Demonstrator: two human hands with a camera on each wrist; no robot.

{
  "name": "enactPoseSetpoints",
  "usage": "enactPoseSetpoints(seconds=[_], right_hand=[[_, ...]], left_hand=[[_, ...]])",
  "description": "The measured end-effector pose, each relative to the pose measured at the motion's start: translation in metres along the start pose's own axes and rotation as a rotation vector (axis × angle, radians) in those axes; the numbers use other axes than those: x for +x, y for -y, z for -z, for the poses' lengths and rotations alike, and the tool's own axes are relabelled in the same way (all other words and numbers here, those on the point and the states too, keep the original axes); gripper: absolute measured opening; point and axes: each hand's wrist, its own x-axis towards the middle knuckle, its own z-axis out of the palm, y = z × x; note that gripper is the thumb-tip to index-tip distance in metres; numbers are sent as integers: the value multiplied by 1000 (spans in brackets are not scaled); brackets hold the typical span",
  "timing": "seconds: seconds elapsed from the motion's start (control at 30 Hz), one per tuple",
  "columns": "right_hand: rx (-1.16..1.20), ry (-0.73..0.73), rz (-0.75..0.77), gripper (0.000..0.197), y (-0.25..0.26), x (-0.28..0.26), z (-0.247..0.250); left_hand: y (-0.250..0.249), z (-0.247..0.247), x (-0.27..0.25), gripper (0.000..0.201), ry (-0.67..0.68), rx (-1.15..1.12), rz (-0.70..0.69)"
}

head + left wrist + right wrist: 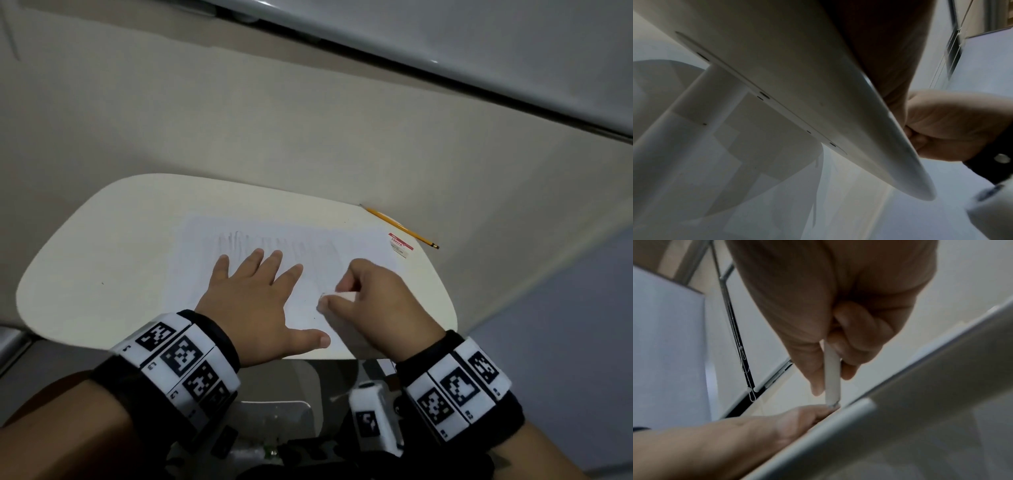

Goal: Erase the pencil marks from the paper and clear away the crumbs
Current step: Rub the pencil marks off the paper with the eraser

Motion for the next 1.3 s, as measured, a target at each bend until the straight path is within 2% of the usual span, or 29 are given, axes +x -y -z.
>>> enactPoseSetpoints(seconds=[0.07, 0.17, 0.2, 0.3, 0.33, 0.47, 0.6, 0.7, 0.87, 1.07, 1.3], right_hand=[[10, 16, -39, 26, -5, -2, -1], [48, -87, -88, 26, -19, 3, 10], [158, -149, -123, 25, -25, 4, 11], [717, -265, -259, 22, -37, 7, 6], [817, -295, -281, 22, -40, 8, 3], [871, -312, -246, 10, -45, 8, -2], [983, -290, -220, 11, -46, 7, -3], [913, -286, -208, 6, -48, 8, -8], [543, -261, -88, 7, -44, 3, -9], [504, -282, -73, 11, -49, 6, -9], [430, -291, -60, 10, -46, 3, -11]], left_hand=[[0, 0, 0, 113, 4, 2, 1], [1, 0, -1, 112, 1, -10, 4], [1, 0, -1, 112, -2, -12, 4], [1, -1, -1, 112, -14, -10, 1], [1, -2, -1, 111, -16, -9, -2], [2, -3, -1, 98, -45, -17, -8], [4, -2, -2, 79, -100, -21, 8], [7, 1, -2, 68, -124, -36, 19], [14, 2, -5, 55, -186, -107, -18], [32, -2, -5, 28, -321, -116, 88], [54, -4, -7, 45, -333, -47, 201]])
